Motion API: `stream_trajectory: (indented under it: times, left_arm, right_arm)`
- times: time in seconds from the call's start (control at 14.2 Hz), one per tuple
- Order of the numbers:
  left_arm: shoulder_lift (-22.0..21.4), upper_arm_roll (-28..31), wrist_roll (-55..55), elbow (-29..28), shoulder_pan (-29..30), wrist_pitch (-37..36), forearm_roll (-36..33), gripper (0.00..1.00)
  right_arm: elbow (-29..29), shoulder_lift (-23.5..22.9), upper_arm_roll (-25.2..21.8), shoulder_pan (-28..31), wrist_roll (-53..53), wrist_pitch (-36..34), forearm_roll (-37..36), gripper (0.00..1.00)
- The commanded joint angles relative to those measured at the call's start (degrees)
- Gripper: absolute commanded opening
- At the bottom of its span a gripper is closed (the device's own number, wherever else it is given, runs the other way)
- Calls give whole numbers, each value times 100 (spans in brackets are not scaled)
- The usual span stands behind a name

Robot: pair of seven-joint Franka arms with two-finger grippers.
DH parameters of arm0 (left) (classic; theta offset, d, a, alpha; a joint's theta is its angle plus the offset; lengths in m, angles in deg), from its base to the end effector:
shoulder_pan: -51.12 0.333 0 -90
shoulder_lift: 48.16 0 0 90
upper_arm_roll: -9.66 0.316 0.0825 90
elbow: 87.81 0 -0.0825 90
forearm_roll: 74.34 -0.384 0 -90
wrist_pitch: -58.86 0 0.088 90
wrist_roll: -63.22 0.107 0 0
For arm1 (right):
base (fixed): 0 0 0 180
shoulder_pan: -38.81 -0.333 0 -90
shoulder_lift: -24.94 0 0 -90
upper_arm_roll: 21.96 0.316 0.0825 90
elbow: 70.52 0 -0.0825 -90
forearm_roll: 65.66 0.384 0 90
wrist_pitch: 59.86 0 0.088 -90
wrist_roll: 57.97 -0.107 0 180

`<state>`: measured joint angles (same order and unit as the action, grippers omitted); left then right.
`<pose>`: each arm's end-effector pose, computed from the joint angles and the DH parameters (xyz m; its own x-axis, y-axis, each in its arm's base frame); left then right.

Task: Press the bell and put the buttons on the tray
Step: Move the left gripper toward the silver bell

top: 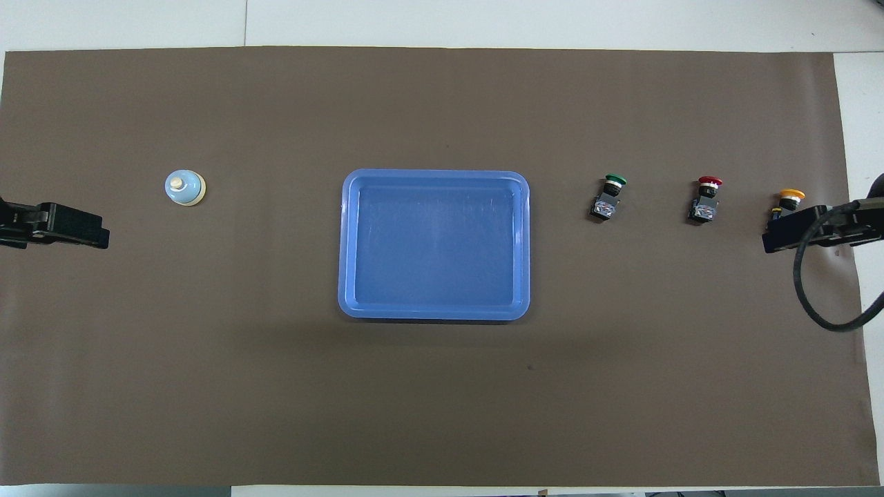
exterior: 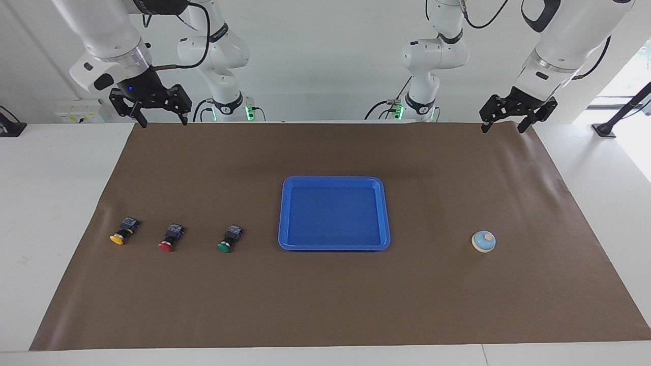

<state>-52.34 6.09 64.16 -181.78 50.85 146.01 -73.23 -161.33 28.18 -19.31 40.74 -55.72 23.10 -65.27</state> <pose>0.5246 -0.0386 0.6271 0.9954 -0.0838 -0.0459 -0.0832 -0.9964 0.0156 0.5237 0.0081 0.6381 0.9954 0.0523 -0.0802 0.0519 -0.9986 -0.0073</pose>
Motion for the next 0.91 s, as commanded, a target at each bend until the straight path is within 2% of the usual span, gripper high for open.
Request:
stream_trajectory:
  times: [0.0, 0.35, 0.56, 0.63, 0.77, 0.84]
  left_arm:
    - [-48, 49, 20, -34, -51, 40, 47, 100]
    - [-22, 49, 21, -60, -43, 145, 29, 100]
    - [452, 49, 12, -25, -60, 530, -6, 100]
    - [653, 49, 12, -16, -69, 706, -15, 93]
    - [1084, 49, 3, -25, -104, 1145, -15, 44]
    - [1269, 58, 3, -25, -104, 1321, -15, 9]
  right_arm:
    - [-121, 124, 51, 106, 109, -43, 50, 100]
    - [-121, 124, 51, 106, 109, -43, 50, 100]
    - [-121, 124, 51, 106, 109, -52, 50, 100]
    - [-121, 124, 51, 106, 109, -43, 50, 100]
    - [-121, 124, 51, 106, 109, -43, 50, 100]
    - [-121, 124, 51, 106, 109, -43, 50, 100]
